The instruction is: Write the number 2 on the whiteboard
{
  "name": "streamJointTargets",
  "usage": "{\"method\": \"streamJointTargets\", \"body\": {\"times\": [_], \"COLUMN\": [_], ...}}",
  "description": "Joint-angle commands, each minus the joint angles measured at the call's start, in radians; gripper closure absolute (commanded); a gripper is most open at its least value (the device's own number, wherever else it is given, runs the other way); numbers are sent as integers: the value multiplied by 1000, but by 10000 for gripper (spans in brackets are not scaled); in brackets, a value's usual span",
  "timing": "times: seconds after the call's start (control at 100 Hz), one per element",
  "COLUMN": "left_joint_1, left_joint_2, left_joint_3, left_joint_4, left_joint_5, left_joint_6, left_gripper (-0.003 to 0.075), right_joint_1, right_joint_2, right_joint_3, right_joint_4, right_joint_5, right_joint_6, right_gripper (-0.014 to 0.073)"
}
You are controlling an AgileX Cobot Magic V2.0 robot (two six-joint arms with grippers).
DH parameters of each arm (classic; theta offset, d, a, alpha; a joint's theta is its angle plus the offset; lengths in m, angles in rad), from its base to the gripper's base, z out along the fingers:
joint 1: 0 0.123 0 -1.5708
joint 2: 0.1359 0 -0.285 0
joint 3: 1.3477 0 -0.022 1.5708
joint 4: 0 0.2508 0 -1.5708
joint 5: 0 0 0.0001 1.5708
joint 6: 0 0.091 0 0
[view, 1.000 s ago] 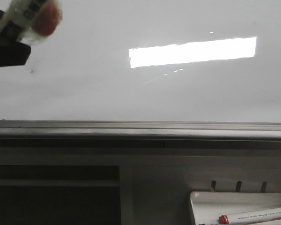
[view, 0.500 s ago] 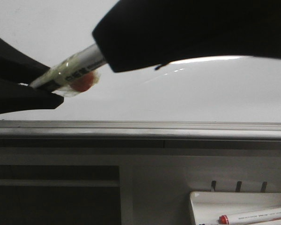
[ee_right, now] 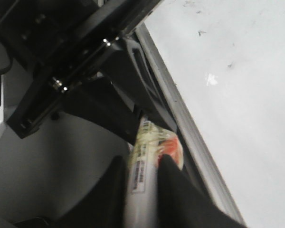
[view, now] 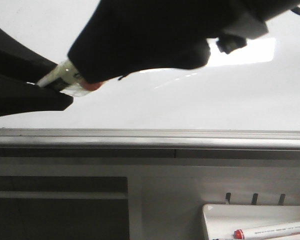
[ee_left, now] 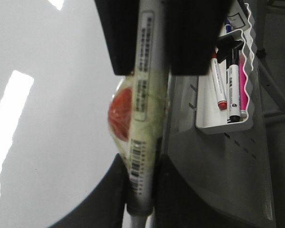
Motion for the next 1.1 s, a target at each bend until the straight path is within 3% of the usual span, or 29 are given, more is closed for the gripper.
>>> {"method": "streamJointTargets", "body": {"times": [0.0, 0.2, 0.29, 0.42, 0.52, 0.72, 0.79, 0.96, 1.09], "left_joint_1": [-8, -8, -8, -8, -8, -8, -8, -8, -8], "left_joint_2": [-7, -26, -52, -122, -210, -399, -468, -584, -596], "left_joint_3": [-32, -32, -32, -32, -30, -30, -30, -30, -30], "left_joint_4": [-30, -30, -41, -90, -131, -137, -175, -342, -371], "left_joint_5": [-69, -68, -59, -1, 36, 98, 156, 228, 228], "left_joint_6": [-10, -10, -10, -14, -68, -175, -190, -190, -190], "left_gripper": [741, 699, 572, 311, 237, 242, 276, 438, 596], "right_joint_1": [1, 1, 1, -3, -41, -127, -134, -134, -134], "right_joint_2": [-13, -15, -19, -39, -63, -112, -127, -119, -82], "right_joint_3": [-36, -36, -36, -36, -36, -36, -36, -36, -36], "right_joint_4": [5, 27, 38, 38, 84, 92, 92, 86, 94], "right_joint_5": [-44, -42, -40, -47, -42, -20, 12, 57, 33], "right_joint_6": [-11, -11, -11, -9, 55, 69, 69, 69, 69], "right_gripper": [664, 665, 664, 664, 664, 664, 664, 664, 664]}}
